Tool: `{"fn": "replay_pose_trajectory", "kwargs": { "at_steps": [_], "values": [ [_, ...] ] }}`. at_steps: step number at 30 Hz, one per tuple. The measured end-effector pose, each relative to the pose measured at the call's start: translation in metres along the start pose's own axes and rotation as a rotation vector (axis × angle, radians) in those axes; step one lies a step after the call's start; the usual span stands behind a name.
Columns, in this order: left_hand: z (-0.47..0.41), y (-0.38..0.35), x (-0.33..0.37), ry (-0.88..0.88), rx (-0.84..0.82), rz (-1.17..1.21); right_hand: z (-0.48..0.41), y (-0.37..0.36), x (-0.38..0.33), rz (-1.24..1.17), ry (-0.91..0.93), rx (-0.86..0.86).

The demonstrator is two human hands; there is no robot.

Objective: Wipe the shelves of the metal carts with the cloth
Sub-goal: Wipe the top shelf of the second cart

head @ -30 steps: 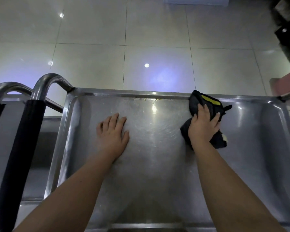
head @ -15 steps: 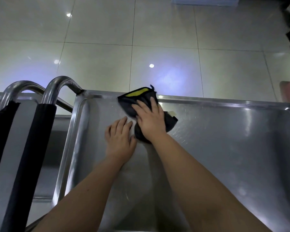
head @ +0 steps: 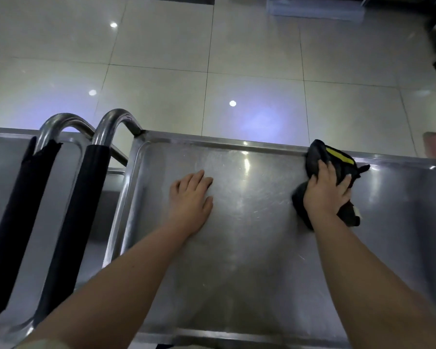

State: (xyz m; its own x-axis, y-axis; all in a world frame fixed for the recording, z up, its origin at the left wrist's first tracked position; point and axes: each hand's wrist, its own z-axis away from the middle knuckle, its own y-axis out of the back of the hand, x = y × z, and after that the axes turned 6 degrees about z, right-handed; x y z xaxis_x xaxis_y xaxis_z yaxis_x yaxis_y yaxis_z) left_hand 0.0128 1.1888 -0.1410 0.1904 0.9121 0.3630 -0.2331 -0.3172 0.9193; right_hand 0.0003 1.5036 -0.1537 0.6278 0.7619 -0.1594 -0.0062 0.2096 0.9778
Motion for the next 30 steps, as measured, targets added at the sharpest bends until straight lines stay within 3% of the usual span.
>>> {"fn": "replay_pose_trajectory", "kwargs": {
  "at_steps": [7, 15, 24, 27, 30],
  "values": [
    [0.014, 0.043, -0.035, -0.04, 0.014, -0.016, 0.05, -0.013, -0.042, 0.091, 0.197, -0.09],
    [0.054, 0.035, -0.077, 0.21, 0.058, 0.063, 0.084, -0.029, -0.138, 0.105, 0.375, -0.13],
    [0.057, 0.035, -0.086, 0.243, 0.124, 0.274, 0.123, -0.055, -0.249, 0.167, 0.947, -0.171],
    [0.06, 0.035, -0.082, 0.314, 0.182, 0.404, 0.128, -0.058, -0.26, 0.179, 1.148, -0.201],
    [0.065, 0.036, -0.081, 0.429, 0.33, 0.533, 0.136, -0.053, -0.244, 0.086, 1.238, -0.222]
  ]
}}
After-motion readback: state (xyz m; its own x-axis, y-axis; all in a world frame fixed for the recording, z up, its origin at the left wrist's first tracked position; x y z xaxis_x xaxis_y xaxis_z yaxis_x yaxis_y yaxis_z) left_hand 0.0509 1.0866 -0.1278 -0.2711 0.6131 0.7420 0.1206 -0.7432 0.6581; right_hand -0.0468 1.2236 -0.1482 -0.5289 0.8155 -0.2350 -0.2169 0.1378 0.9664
